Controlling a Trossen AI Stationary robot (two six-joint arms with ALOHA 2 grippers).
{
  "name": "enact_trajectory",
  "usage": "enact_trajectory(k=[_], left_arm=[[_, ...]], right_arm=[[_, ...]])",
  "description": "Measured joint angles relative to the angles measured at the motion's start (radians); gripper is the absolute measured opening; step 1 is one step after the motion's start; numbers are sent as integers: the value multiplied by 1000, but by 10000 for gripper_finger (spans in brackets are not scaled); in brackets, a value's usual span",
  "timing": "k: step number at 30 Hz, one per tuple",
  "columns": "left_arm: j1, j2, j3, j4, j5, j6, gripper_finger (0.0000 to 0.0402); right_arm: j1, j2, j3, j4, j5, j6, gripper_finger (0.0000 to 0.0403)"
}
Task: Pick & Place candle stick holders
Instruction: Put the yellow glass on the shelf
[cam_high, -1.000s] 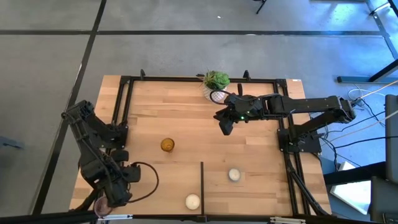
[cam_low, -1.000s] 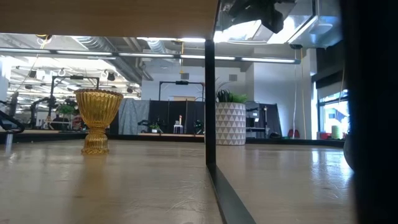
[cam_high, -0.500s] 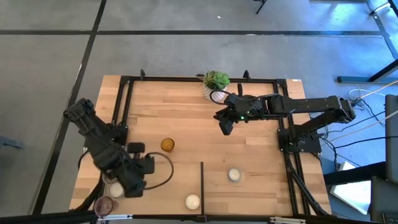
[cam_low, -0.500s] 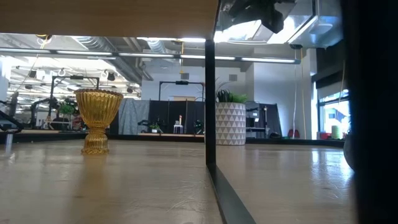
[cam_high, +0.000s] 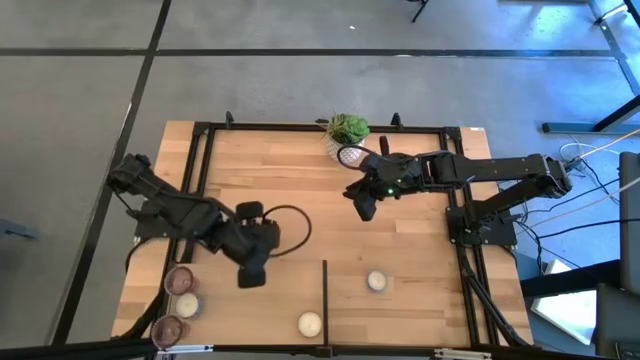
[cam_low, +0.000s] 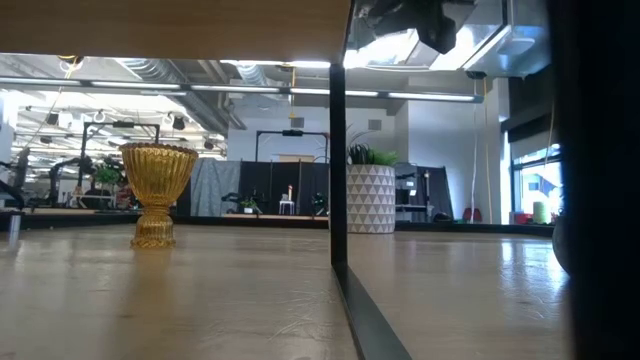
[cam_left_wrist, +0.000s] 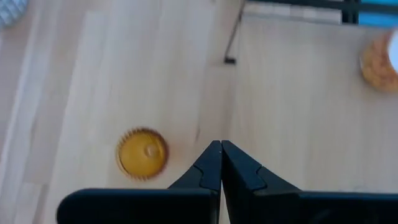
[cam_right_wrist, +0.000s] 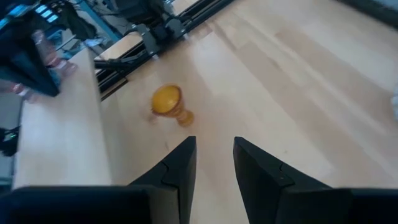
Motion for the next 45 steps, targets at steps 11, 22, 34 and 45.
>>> enact_trajectory(k=[11, 22, 34, 45], left_arm=[[95, 0, 0, -43, 41, 111, 1], [306, 0, 0, -67, 191, 345, 1], [434, -53, -263, 251, 411, 393, 1], [465, -91, -351, 432, 301, 37, 1]], right_arm=[[18, 0, 0, 0, -60, 31, 110], [18, 0, 0, 0, -54, 155, 110], [25, 0, 0, 1, -47, 128, 110], [25, -58, -2, -31, -172, -192, 111]])
